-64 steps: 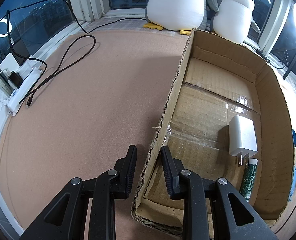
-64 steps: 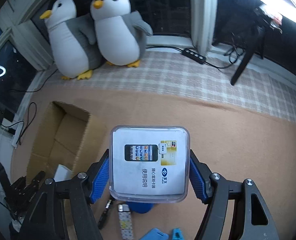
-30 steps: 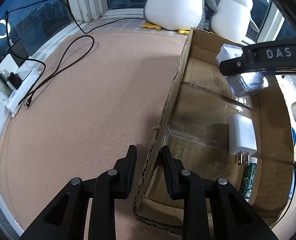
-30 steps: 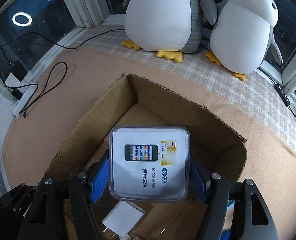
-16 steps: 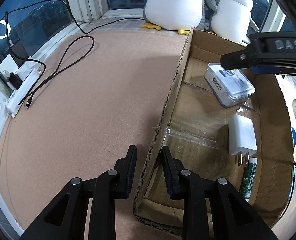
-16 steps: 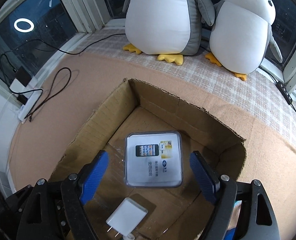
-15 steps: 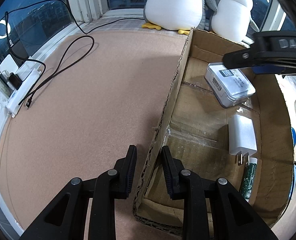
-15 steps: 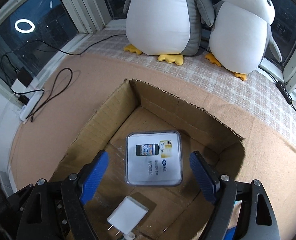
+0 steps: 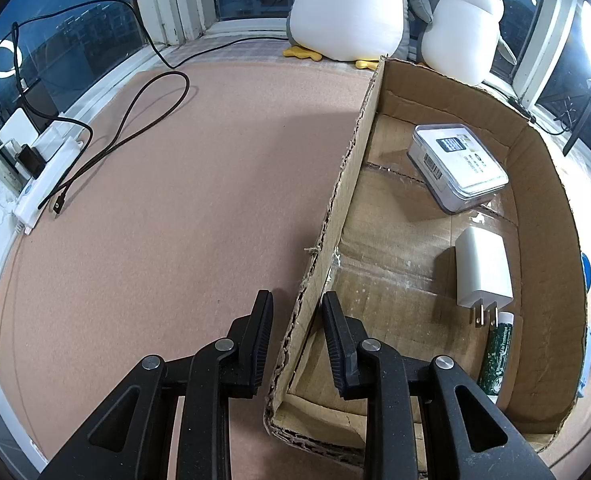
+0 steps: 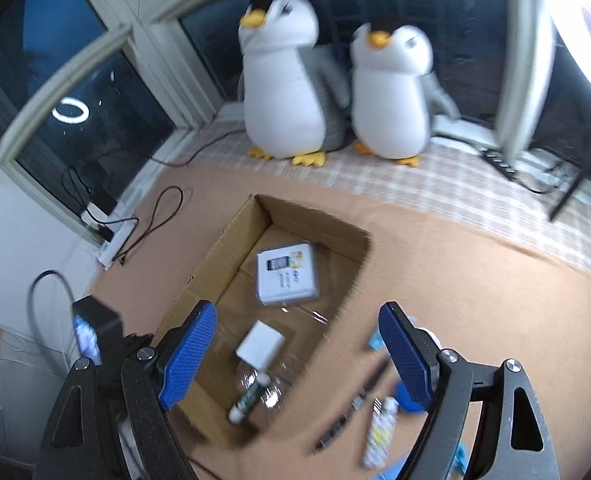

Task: Organize rigid objects
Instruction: 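Move the right gripper back toward the blue clothespin and phone stand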

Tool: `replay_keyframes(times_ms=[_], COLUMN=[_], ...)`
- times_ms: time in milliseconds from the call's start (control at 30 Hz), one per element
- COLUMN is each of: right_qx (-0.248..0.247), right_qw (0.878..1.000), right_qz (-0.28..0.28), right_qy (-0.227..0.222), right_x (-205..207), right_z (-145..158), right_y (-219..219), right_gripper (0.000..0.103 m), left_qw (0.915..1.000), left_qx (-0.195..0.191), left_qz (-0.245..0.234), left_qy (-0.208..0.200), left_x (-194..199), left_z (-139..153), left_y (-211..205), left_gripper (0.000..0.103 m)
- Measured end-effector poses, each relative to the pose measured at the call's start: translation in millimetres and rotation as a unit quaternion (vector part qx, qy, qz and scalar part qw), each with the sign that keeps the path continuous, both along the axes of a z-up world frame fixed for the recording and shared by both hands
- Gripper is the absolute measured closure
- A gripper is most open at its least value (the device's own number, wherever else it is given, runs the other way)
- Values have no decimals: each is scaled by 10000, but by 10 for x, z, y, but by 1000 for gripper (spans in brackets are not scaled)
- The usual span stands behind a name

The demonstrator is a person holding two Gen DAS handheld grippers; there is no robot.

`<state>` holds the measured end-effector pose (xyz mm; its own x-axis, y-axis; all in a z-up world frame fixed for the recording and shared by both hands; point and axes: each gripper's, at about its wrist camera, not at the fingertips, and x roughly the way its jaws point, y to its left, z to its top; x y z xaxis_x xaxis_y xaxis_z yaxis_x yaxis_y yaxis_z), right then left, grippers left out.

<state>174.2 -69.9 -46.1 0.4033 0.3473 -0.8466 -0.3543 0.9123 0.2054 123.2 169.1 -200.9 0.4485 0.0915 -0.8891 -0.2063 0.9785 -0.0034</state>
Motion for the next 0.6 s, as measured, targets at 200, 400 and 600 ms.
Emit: replay_keyframes(times_ms=[200, 400, 600], right_qx=[41, -195, -345], right_qw=[9988, 9951, 9918], right_qz=[-463, -974, -1178], right_qy=[-174, -11, 352], right_x=[-387, -677, -807], right_z=[331, 242, -251], right_y=[-659, -1264, -1613], right_gripper=[23, 23, 23], left_qw=[10000, 10000, 9999], left_qx=[38, 91, 131], left_qz=[-28, -33, -51], left_qy=[-5, -7, -2], left_x=[-28, -30, -33], left_z=[-2, -2, 0], left_y=[-13, -35, -54], left_gripper=[75, 75, 75])
